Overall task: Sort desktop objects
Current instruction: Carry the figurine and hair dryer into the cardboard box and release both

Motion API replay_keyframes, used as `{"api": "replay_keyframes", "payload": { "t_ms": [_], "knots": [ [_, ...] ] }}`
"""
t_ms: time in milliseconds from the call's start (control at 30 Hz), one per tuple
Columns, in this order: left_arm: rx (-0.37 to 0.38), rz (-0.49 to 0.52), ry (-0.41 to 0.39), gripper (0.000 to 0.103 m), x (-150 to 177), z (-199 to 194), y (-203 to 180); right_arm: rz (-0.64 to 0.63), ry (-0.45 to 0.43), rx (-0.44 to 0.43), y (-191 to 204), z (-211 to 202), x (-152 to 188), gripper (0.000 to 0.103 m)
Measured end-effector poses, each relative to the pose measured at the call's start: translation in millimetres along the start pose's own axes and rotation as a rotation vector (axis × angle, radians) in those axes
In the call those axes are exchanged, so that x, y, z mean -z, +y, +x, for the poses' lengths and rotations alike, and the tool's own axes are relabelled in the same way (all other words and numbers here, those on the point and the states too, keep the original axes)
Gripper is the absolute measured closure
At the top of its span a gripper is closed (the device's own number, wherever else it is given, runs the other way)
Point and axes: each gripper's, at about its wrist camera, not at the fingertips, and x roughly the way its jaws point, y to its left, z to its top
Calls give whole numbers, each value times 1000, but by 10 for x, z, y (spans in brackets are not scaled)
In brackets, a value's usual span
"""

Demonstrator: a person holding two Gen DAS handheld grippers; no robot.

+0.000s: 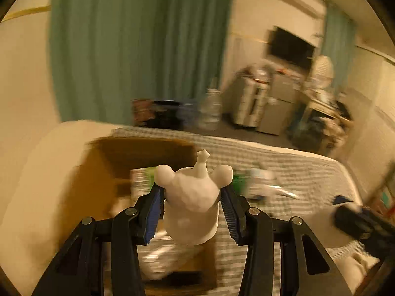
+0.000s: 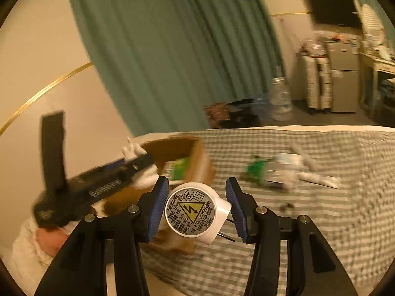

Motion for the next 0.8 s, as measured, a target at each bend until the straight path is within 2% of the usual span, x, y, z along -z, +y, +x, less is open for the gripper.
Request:
{"api": "replay_keyframes", "payload": {
  "t_ms": [67, 133, 267, 333, 367, 400, 433, 533, 633, 800],
  "knots": [
    [-41, -31, 9, 56, 61, 53, 252, 5, 32, -57, 233, 213, -36, 55],
    [-44, -52, 27, 56, 163, 130, 429, 12, 63, -75, 413, 423, -31, 55],
    [-38, -57, 96, 56, 382, 378, 655, -8, 137, -43, 713, 879, 27, 55],
    [-27, -47, 127, 49, 460, 458, 694, -10, 162, -28, 794, 1049, 50, 54],
    [4, -26, 157, 36, 503, 519, 702, 0, 165, -28, 827, 1101, 51, 49],
    [11, -11, 168, 24, 515, 541, 703, 13, 166, -32, 830, 1120, 45, 40],
    [0, 5, 161, 18, 544, 523, 723, 26, 167, -37, 824, 1139, 33, 24],
    [-49, 24, 145, 10, 570, 505, 746, 26, 132, -11, 838, 1126, -60, 23],
    [-24, 18, 140, 10, 591, 441, 728, 6, 83, 49, 740, 1053, -128, 22],
    [7, 15, 148, 8, 643, 324, 510, 16, 56, 149, 253, 754, -59, 22]
  ]
}}
